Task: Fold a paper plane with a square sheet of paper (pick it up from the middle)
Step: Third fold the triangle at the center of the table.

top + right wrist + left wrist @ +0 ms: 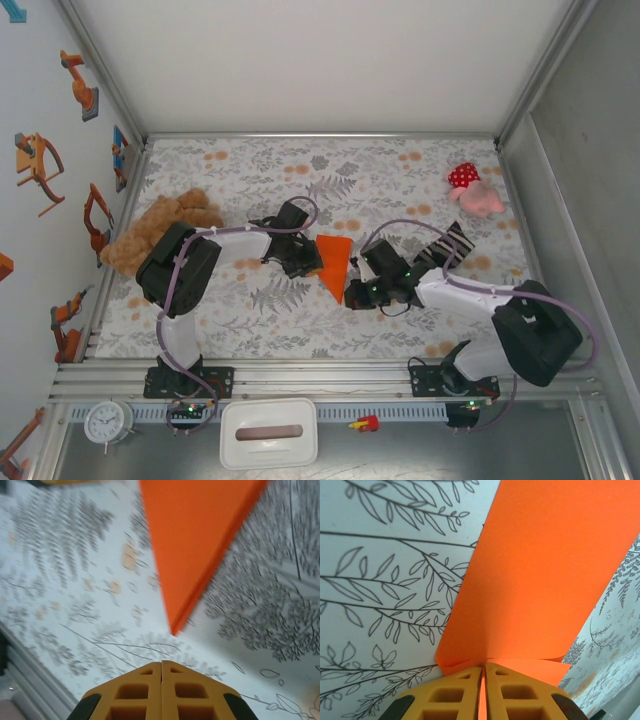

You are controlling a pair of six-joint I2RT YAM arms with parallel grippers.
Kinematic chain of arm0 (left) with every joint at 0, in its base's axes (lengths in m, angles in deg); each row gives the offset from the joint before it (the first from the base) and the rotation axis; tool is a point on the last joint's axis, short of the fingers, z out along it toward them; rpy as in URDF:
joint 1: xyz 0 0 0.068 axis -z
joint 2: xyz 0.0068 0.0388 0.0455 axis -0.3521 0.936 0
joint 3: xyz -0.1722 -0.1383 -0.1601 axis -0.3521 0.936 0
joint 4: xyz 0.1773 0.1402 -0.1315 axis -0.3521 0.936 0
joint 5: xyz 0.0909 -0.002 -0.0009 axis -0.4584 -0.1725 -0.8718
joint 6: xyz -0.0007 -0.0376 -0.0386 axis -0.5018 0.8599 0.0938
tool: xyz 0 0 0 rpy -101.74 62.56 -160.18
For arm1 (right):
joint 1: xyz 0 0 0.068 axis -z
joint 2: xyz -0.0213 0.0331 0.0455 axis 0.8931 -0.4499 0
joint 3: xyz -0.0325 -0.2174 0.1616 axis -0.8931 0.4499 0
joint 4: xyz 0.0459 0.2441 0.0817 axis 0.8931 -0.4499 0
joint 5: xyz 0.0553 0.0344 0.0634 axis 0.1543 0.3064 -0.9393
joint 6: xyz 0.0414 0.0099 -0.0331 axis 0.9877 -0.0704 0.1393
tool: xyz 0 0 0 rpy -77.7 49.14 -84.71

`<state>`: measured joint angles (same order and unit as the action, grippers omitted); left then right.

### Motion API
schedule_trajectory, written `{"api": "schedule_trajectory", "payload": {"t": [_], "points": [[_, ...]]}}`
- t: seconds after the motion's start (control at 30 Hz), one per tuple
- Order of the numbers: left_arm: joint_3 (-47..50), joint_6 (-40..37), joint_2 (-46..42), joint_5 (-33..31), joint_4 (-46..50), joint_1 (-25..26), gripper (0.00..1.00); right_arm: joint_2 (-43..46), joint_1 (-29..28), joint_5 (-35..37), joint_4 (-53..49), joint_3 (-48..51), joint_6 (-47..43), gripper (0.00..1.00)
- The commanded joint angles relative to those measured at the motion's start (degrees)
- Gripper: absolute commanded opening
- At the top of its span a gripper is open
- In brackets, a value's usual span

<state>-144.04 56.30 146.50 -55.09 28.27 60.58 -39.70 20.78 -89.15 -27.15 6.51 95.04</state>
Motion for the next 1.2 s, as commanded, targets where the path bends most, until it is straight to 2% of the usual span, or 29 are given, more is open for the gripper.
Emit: {"api": "schedule_trajectory", "payload": {"t": [0.0, 0.3, 0.6, 0.87, 1.03, 1.17], "points": [[0.7, -1.1, 3.6, -4.4, 3.7, -0.5, 0.13, -0.6, -0.3, 0.6, 1.2, -4.0, -0.7, 0.00], [1.2, -0.7, 4.0, -4.1, 3.4, -0.1, 0.13, -13.6, -0.3, -0.4, 11.0, -9.3, 3.1, 0.00], [1.5, -0.2, 4.6, -4.2, 3.5, 0.0, 0.13, -18.9, -0.3, 0.0, 14.0, -6.5, 3.7, 0.00], [1.6, 0.1, 5.0, -4.7, 3.6, -0.2, 0.13, -15.6, -0.2, -0.7, 14.1, 3.0, 3.5, 0.00], [1.5, 0.0, 5.1, -4.5, 3.5, -0.3, 0.13, -9.4, -0.2, -1.4, 12.6, 9.0, 2.7, 0.00], [1.0, -0.1, 4.9, -4.2, 3.6, -0.2, 0.13, -3.0, -0.2, -0.5, 8.2, 8.6, 0.7, 0.00]]}}
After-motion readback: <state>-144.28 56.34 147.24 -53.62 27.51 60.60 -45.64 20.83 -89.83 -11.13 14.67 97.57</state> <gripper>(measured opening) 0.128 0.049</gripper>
